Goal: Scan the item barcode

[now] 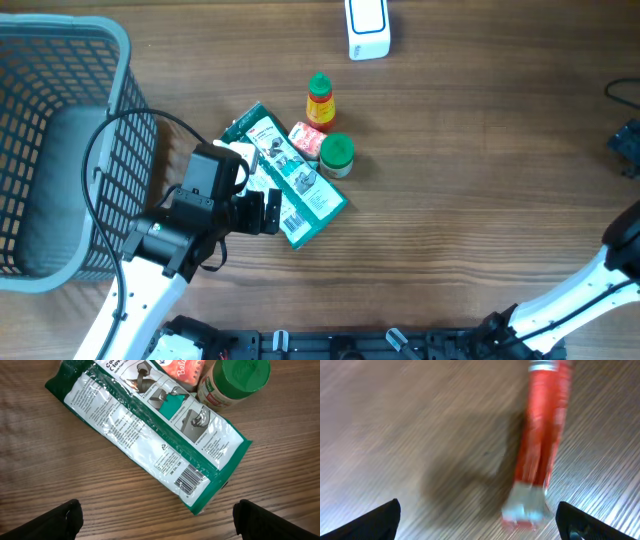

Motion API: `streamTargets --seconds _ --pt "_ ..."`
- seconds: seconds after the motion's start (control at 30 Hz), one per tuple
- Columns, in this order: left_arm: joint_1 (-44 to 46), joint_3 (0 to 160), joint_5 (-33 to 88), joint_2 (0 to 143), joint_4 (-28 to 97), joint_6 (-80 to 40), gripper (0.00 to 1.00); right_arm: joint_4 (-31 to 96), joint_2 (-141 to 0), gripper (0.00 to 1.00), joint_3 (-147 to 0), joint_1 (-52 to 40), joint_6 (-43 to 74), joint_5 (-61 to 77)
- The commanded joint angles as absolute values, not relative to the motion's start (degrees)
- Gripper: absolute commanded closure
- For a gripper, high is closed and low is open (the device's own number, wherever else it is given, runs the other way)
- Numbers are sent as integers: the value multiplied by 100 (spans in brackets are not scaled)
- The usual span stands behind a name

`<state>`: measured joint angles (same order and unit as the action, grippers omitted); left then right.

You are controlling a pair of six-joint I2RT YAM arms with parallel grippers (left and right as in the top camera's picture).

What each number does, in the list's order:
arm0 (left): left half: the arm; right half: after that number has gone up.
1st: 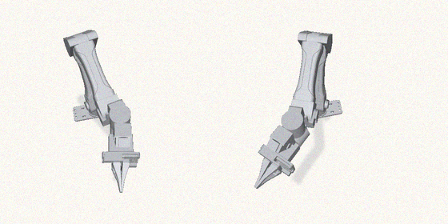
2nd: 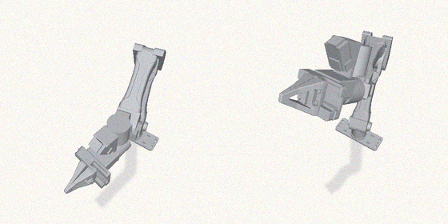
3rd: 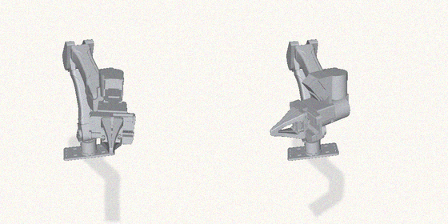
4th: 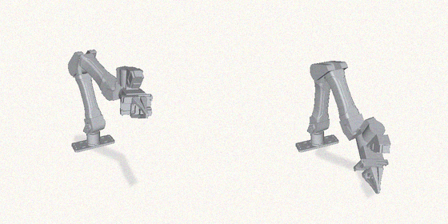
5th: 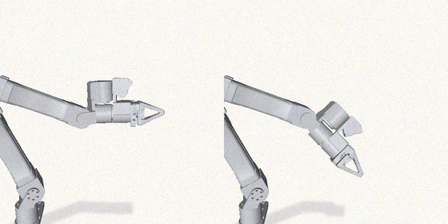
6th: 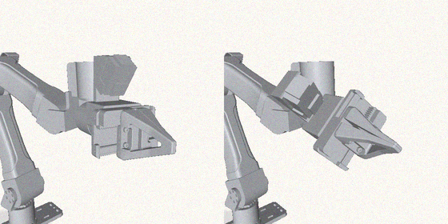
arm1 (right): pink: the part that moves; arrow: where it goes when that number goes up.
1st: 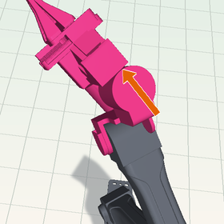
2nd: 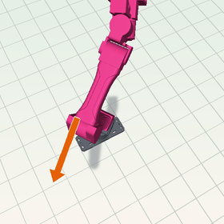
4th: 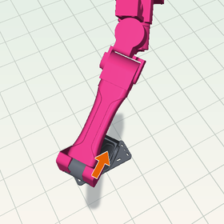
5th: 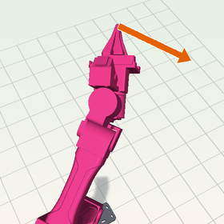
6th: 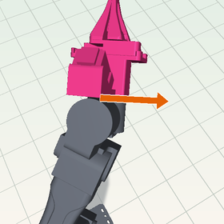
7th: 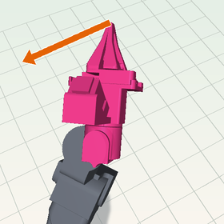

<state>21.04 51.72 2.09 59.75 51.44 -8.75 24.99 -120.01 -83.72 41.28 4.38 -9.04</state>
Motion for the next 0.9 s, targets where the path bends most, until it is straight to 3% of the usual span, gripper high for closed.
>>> streamTargets --seconds 0.0,0.13,0.37,0.5,0.73,0.87 --pt "2071 5153 296 5975 5148 -770 0 2626 -10989 0 -8377 3785 849 -252" --pt "2071 5153 294 5975 5148 -768 0 2936 -10210 0 -8377 3378 1761 939" --pt "2071 5153 296 5975 5148 -768 0 3948 -9708 0 -8377 2615 4762 2770" --pt "2071 5153 294 5975 5148 -770 0 4473 -9741 0 -8377 2150 5006 3872" --pt "2071 5153 296 5975 5148 -768 0 5063 -9741 0 -8374 989 5916 3990" --pt "2071 5153 296 5975 5148 -768 0 5061 -9756 0 -8374 62 7072 3614"
